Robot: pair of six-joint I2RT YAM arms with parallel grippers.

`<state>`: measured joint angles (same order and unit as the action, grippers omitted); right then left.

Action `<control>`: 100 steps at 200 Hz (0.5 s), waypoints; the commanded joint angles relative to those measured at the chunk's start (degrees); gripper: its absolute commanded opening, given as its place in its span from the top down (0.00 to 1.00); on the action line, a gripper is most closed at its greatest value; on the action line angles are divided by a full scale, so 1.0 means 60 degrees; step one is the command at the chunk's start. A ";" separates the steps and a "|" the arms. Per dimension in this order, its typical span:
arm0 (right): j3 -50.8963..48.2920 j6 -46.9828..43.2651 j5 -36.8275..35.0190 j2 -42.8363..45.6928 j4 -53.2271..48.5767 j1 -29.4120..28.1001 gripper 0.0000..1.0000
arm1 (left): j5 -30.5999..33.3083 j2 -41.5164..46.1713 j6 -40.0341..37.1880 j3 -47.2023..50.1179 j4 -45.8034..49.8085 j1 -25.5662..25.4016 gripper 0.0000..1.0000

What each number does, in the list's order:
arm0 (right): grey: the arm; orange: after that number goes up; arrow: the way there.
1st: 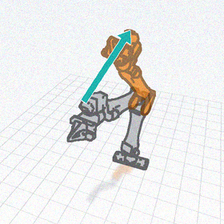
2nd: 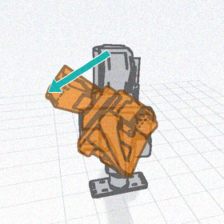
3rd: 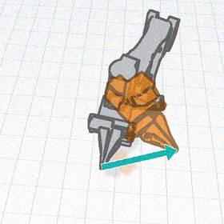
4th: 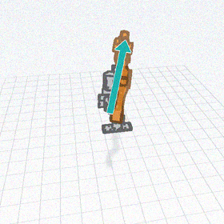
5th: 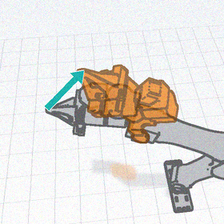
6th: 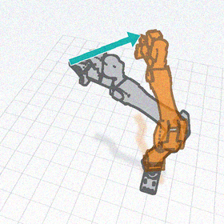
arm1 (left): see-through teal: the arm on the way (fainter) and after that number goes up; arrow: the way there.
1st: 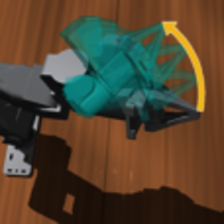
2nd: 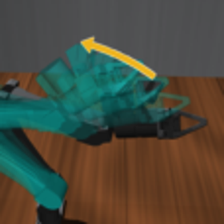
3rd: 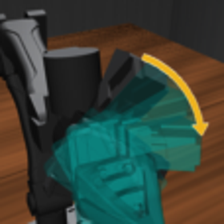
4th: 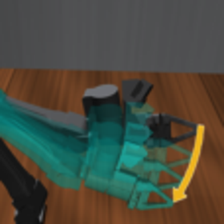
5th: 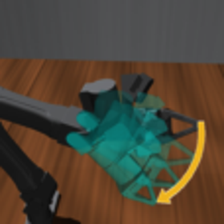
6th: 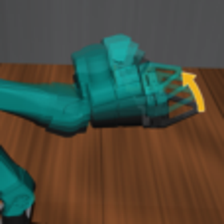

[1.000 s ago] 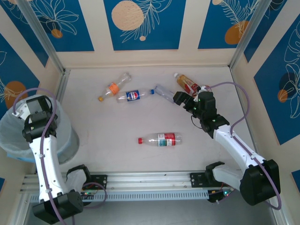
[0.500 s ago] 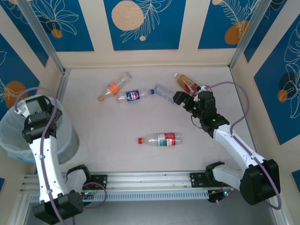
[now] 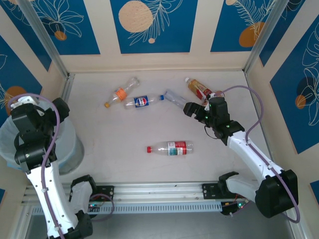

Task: Put the plastic bottles in the bin

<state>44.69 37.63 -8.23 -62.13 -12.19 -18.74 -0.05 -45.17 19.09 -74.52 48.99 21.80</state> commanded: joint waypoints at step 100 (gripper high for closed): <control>0.1035 -0.9608 0.3330 -0.0381 -0.4046 -0.1471 0.00 | -0.5517 0.0402 0.0829 0.0098 -0.1197 -0.0181 0.01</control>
<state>49.30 -4.73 5.58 -63.40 -26.44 -27.11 -26.41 -42.63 22.06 -74.08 44.71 21.45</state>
